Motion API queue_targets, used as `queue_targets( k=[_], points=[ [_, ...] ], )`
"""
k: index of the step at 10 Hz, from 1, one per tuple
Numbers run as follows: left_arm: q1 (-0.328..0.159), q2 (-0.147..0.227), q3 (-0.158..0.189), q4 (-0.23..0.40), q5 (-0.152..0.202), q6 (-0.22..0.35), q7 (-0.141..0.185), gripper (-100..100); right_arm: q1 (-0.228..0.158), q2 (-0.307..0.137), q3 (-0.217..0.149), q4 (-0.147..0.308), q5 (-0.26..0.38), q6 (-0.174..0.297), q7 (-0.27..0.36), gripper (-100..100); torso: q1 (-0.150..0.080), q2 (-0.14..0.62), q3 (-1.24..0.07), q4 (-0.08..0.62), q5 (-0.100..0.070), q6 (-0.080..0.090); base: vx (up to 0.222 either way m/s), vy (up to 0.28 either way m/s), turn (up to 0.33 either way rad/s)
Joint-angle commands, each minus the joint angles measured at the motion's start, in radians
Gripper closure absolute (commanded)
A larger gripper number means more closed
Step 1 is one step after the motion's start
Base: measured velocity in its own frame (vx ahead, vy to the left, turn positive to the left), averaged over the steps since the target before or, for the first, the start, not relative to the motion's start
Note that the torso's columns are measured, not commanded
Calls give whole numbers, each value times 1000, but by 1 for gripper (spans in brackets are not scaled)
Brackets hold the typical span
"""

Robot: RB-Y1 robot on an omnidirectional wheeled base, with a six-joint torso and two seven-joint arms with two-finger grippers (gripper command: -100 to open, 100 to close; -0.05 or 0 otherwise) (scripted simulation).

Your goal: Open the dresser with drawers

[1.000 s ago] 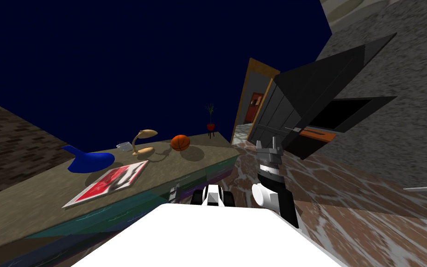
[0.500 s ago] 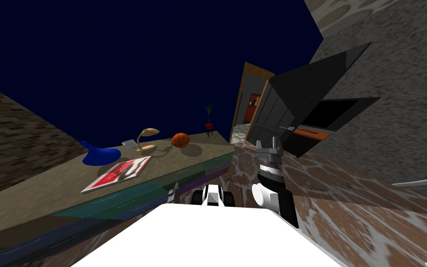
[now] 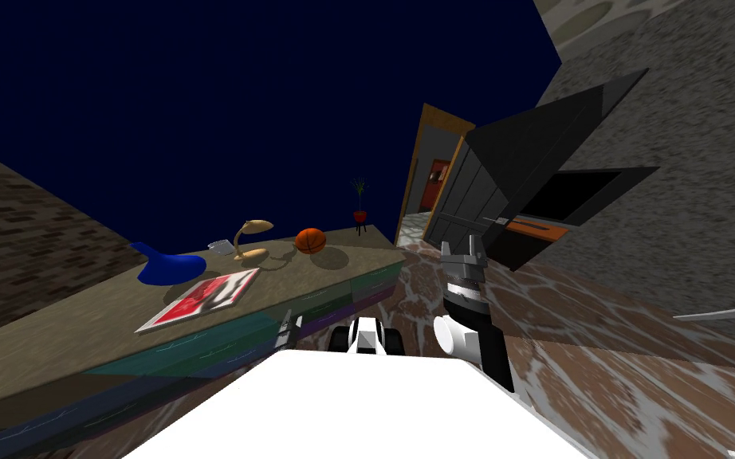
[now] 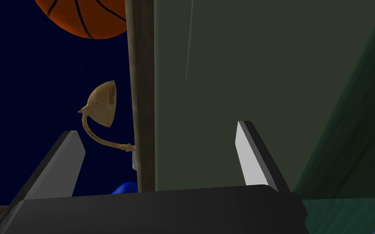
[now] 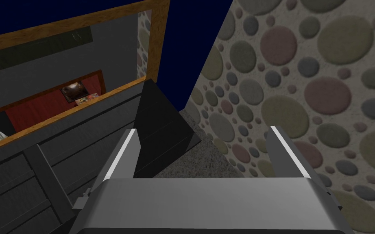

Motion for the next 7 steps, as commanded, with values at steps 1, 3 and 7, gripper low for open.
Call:
queue_targets(
  k=[1,3,7],
  points=[
    [-2,52,0,-9,0,21,-1,-100,0,0,0,0,0,0,0,0,0,0,0,0,0,0,13,1,-1],
    [-8,77,1,-21,2,51,-3,-100,0,0,0,0,0,0,0,0,1,-1,-1,0,0,0,25,5,1],
    [-16,58,9,-79,9,111,0,-100,0,0,0,0,0,0,0,0,0,-2,-1,0,0,0,52,8,1]
  ],
)
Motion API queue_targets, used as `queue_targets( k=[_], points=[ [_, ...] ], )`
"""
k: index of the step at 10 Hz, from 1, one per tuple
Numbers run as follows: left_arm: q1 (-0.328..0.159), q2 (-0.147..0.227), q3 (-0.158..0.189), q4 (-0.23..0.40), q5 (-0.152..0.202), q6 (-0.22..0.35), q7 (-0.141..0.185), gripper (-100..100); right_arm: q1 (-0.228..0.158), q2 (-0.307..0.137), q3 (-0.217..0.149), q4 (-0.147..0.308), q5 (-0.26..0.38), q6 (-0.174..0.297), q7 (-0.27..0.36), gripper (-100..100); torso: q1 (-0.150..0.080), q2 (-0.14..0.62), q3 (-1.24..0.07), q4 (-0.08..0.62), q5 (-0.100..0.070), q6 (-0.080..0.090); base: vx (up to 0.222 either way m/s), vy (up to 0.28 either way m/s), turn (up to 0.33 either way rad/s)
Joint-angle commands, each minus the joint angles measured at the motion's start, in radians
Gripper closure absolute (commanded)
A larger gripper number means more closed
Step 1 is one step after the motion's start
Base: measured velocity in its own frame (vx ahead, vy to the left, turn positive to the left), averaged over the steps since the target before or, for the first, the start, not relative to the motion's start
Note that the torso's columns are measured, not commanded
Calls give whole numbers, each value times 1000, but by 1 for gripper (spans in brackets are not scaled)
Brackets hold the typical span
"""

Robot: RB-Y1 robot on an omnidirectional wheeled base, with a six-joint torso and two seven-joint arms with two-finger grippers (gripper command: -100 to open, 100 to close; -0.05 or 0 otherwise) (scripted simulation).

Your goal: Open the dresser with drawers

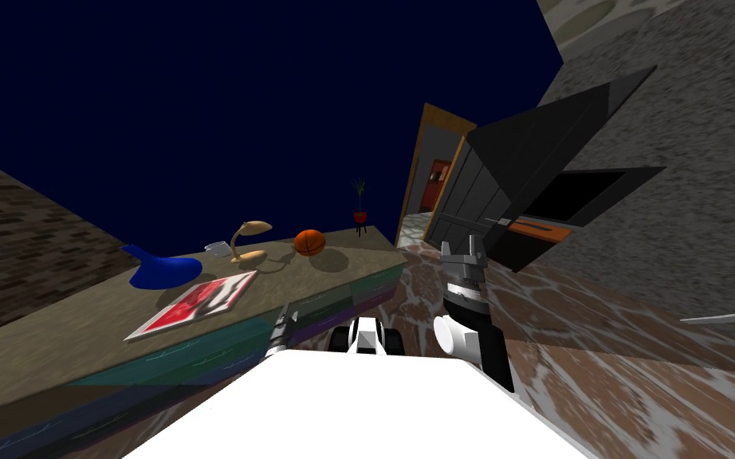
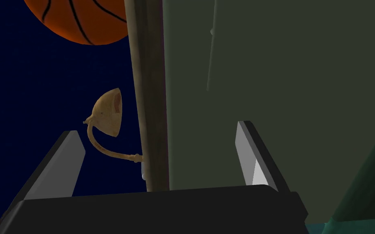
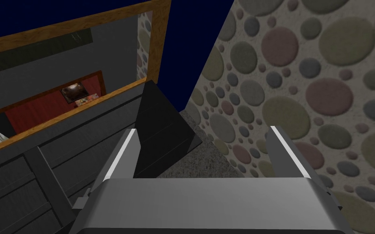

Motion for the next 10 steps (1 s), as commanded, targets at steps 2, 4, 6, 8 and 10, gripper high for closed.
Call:
queue_targets(
  k=[2,4,6,8,10],
  points=[
    [-1,-55,6,-47,6,33,3,-100,0,0,0,0,0,0,0,0,0,1,1,0,0,0,46,10,1],
    [-1,-93,7,-55,7,36,3,-100,0,0,0,0,0,0,0,0,0,2,2,1,0,0,9,2,0],
    [0,-139,8,-60,7,38,4,-100,0,0,0,0,0,0,0,0,0,2,1,0,0,0,0,0,0],
    [2,-149,8,-70,7,45,1,-100,0,0,0,0,0,0,0,0,0,0,0,0,0,0,0,0,0],
    [-9,-148,11,-70,9,55,0,-100,0,0,0,0,0,0,0,0,1,-2,-1,0,0,0,42,13,-1]
  ],
)
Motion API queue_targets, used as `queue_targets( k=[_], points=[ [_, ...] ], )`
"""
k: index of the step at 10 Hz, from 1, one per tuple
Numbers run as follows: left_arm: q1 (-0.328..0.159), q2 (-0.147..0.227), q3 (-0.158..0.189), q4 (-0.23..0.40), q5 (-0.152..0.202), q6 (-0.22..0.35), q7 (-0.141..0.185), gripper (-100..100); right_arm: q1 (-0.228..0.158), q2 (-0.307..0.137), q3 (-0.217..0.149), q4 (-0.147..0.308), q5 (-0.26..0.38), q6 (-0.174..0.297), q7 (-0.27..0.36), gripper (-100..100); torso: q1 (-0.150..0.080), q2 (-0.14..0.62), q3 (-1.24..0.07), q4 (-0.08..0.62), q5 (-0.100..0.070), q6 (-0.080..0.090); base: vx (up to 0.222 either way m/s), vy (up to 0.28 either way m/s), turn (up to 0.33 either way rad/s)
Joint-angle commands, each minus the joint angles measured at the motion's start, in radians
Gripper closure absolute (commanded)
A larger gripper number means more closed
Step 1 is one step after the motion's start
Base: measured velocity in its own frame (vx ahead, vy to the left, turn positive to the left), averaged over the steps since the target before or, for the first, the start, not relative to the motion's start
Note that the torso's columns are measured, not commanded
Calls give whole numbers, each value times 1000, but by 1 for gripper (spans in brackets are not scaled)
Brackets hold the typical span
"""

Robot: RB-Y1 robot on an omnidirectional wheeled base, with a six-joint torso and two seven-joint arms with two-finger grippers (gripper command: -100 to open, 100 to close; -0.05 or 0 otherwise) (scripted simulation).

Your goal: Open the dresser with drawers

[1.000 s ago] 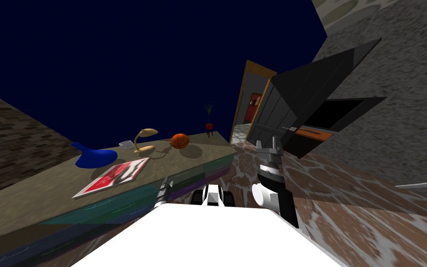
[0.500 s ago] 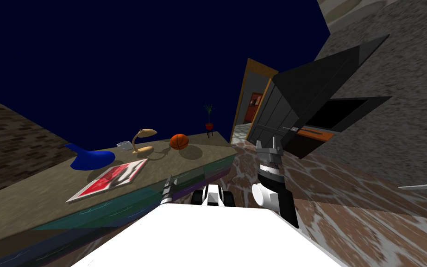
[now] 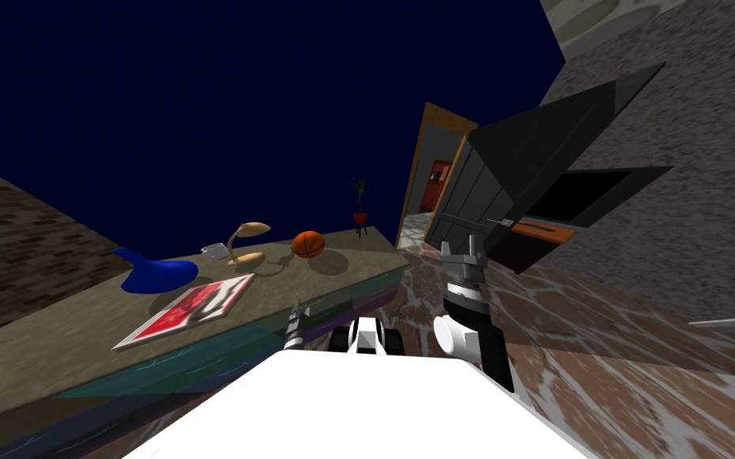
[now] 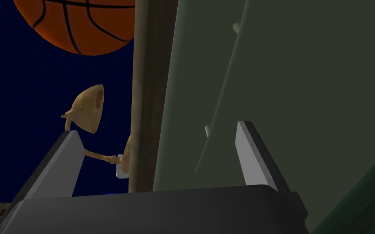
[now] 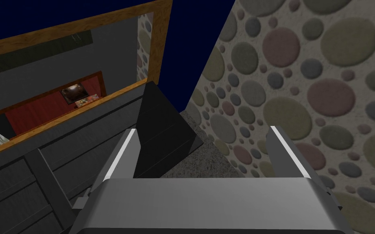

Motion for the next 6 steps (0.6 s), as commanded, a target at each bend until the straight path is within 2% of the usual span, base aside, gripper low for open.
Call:
queue_targets(
  k=[1,3,6],
  points=[
    [-2,0,1,0,0,3,0,100,0,0,0,0,0,0,0,0,-1,2,1,0,0,0,0,0,0],
    [20,1,-4,-23,-2,8,6,100,0,0,0,0,0,0,0,0,-8,12,6,3,-2,-2,-91,-51,-5],
    [50,4,-10,-62,-4,11,17,100,-1,0,0,0,0,0,0,0,-10,15,6,8,-10,-3,-185,-91,4]
  ],
)
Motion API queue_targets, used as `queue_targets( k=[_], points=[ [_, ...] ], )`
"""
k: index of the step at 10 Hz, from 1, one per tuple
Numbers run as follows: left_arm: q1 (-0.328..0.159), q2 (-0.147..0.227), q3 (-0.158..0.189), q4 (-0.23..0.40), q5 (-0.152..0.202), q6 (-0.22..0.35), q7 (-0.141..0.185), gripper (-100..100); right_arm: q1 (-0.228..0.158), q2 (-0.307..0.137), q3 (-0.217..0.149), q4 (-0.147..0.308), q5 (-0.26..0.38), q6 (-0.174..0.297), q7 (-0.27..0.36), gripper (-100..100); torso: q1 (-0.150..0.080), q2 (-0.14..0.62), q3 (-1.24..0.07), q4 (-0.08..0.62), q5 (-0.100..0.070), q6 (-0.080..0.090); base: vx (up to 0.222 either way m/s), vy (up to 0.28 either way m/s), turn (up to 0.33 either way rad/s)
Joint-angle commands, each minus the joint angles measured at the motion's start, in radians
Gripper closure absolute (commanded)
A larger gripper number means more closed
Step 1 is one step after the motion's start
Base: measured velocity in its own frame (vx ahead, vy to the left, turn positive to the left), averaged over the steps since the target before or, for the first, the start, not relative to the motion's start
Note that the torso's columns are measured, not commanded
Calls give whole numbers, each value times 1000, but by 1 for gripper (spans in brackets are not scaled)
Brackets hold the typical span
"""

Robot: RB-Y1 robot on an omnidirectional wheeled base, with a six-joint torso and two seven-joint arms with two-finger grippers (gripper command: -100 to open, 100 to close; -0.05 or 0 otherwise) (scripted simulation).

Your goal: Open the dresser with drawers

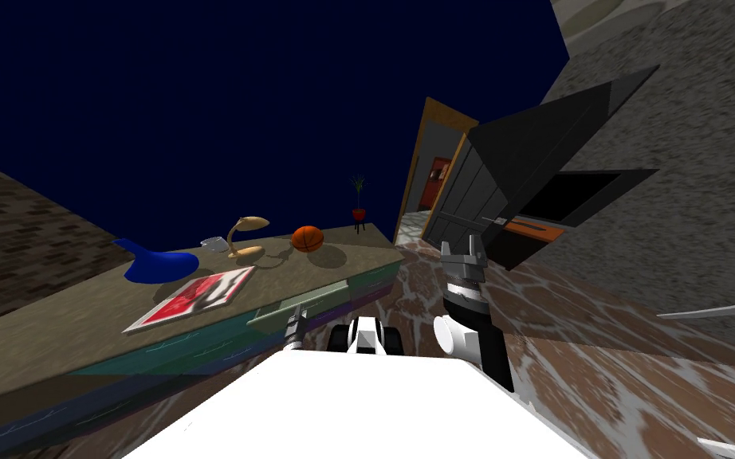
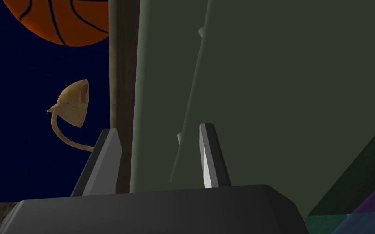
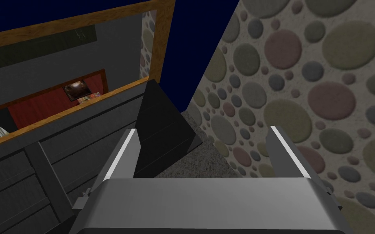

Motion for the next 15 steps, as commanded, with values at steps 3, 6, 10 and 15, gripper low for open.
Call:
queue_targets(
  k=[3,6,10,15],
  points=[
    [41,1,-9,-28,-4,-22,13,100,0,0,0,0,0,0,0,0,2,-8,-5,-2,1,1,-133,-68,0],
    [58,-2,-13,-30,-7,-18,15,100,0,0,0,0,0,0,0,0,0,-4,-3,-1,0,1,-126,-67,6],
    [103,-6,-25,-57,-15,-66,26,100,0,0,0,0,0,0,0,0,0,-4,-3,-1,0,1,-146,-67,6],
    [218,10,-31,-181,-5,1,64,-100,1,0,0,0,0,0,0,0,10,-16,-7,-8,9,3,28,-19,-35]
  ],
)
